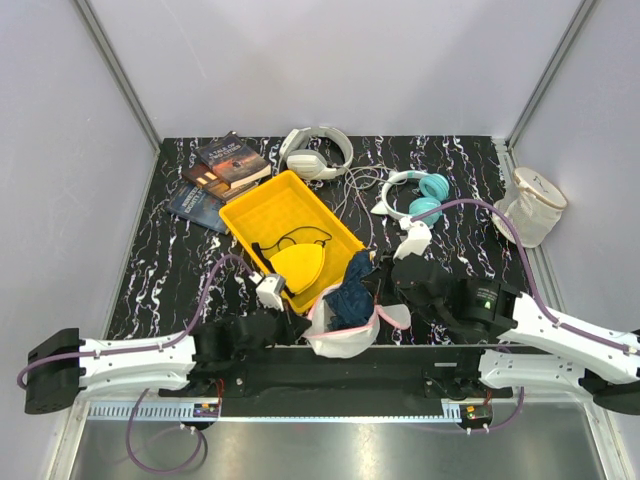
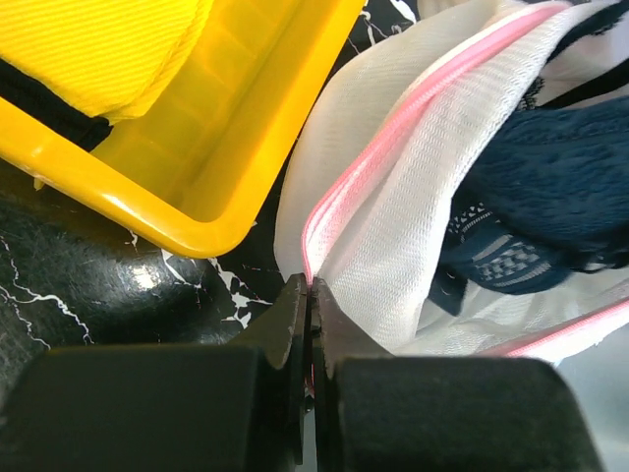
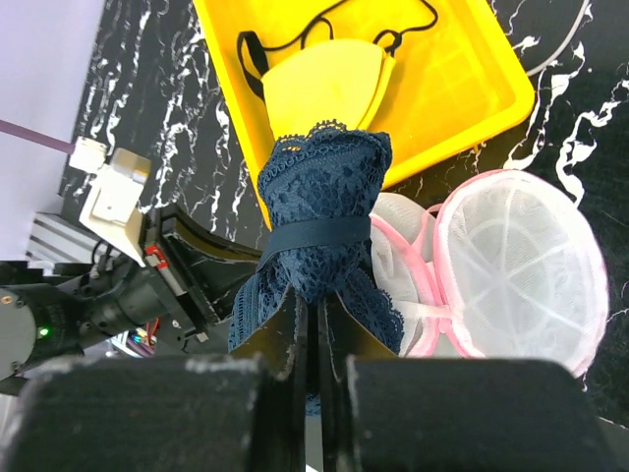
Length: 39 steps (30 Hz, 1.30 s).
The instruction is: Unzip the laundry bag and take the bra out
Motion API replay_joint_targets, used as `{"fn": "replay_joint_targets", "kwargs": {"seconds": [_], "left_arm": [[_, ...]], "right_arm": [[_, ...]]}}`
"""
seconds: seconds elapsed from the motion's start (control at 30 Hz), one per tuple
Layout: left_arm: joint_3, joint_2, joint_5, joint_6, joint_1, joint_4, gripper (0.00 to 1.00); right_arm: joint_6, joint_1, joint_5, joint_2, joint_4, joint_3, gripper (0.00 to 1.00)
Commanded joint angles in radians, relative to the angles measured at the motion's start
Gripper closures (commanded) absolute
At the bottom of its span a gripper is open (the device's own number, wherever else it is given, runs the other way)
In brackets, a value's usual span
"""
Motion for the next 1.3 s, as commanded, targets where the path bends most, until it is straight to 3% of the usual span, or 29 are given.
{"fn": "replay_joint_targets", "kwargs": {"seconds": [0.0,0.27,0.47,0.63,1.27], "left_arm": [[0.049,0.027,-0.034,0.009,-0.005,0.045,1.00],[0.104,0.104,-0.048,0.021,-0.005,0.072,1.00],[0.191,0.171,-0.060,0.072,-0.005,0.094,1.00],[0.256,0.205,-0.083,0.105,-0.005,0.071,1.00],[0.142,0.147,-0.087,0.023,0.003,0.068,1.00]], "right_arm": [[-0.018,-0.011,0.049,-0.040,0.017,0.029,1.00],[-0.075,-0.014,-0.032,-0.049,0.060,0.046,1.00],[-0.151,-0.015,-0.241,0.087,0.132,0.061,1.00],[-0.202,-0.017,-0.318,0.158,0.166,0.104,1.00],[-0.300,-0.035,-0.042,-0.020,0.086,0.215,1.00]]}}
